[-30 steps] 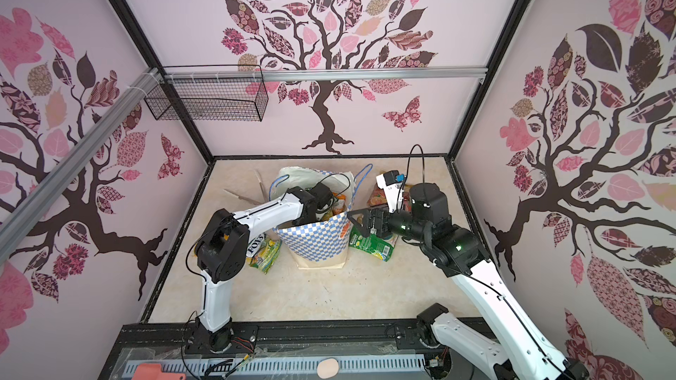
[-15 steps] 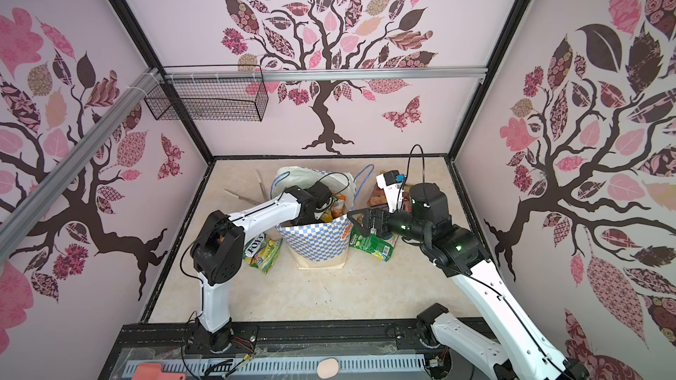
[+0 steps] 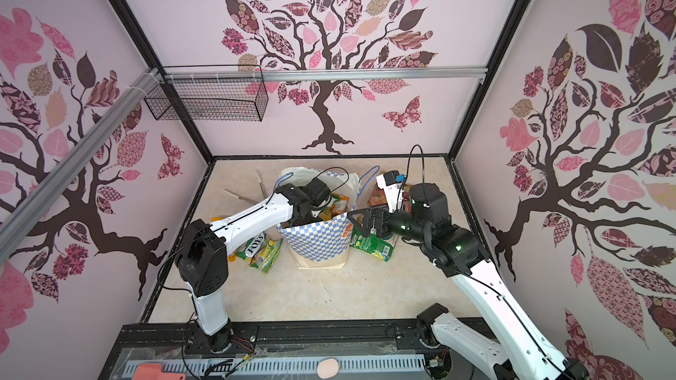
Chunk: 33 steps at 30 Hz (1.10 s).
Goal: Take the snacks out of the paper bag
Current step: Move the paper bag to the center of the table.
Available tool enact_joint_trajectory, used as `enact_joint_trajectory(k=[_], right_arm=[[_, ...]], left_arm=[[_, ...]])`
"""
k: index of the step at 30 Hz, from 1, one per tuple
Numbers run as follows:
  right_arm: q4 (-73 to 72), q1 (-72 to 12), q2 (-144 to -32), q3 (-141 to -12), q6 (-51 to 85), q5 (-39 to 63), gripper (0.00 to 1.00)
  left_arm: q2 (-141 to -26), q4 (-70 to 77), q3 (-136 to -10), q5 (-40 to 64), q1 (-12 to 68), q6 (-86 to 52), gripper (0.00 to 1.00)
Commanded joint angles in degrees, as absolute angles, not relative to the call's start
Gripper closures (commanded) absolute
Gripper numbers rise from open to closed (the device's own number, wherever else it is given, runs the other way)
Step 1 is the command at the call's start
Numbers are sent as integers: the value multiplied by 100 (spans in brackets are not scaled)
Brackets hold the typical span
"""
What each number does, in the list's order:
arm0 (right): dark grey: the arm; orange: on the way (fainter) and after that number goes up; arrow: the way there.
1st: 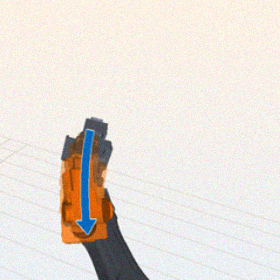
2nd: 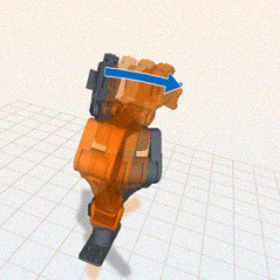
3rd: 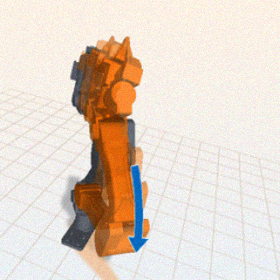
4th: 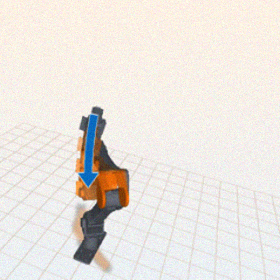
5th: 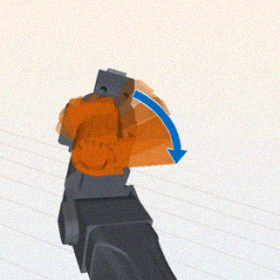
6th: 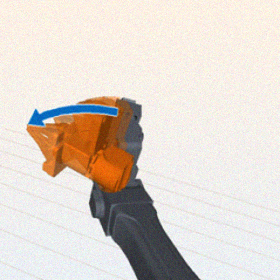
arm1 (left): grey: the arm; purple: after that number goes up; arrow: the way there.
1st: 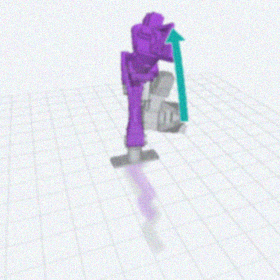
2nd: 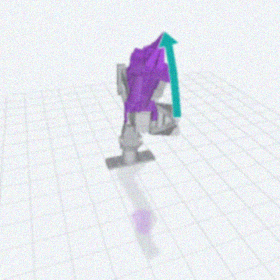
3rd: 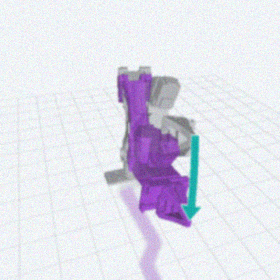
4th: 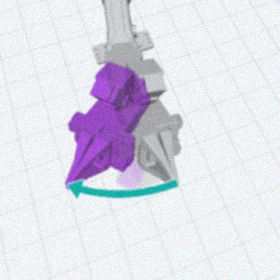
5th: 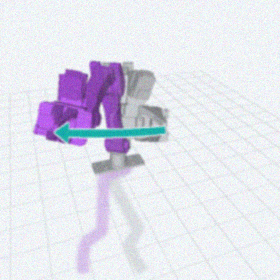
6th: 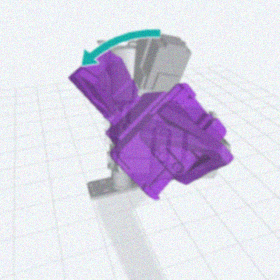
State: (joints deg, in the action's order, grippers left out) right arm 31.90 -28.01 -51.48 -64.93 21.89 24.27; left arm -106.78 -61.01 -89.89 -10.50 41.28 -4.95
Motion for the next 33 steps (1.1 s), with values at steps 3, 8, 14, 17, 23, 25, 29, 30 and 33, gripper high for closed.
enact_joint_trajectory(k=[3,8,14,17,23,25,29,30,33], right_arm=[[3171,-2824,-5135,-6478,2215,2475,0],[3171,-2825,-5153,-6482,2233,2478,0],[3156,-2829,-5163,-6480,2259,2488,0],[3149,-2826,-5162,-6478,2275,2505,0],[3160,-2828,-5166,-6479,2268,2496,0],[3151,-2825,-5173,-6464,2278,2496,0],[3121,-2823,-5199,-6477,2294,2531,0],[3117,-2829,-5195,-6479,2294,2531,0],[3120,-2830,-5199,-6478,2294,2531,0]], left_arm=[[-10153,-5878,-9556,-1347,4195,-504,100],[-9976,-5922,-9789,-1400,4228,-487,100],[-9770,-5939,-10060,-1450,4237,-486,100],[-9672,-5923,-10197,-1459,4240,-466,100],[-9400,-5798,-10318,-1501,4241,-421,100],[-9305,-5721,-10318,-1504,4245,-400,100],[-9189,-5646,-10379,-1527,4237,-369,100],[-9173,-5635,-10394,-1529,4236,-365,100],[-9070,-5513,-10424,-1510,4242,-335,100]])
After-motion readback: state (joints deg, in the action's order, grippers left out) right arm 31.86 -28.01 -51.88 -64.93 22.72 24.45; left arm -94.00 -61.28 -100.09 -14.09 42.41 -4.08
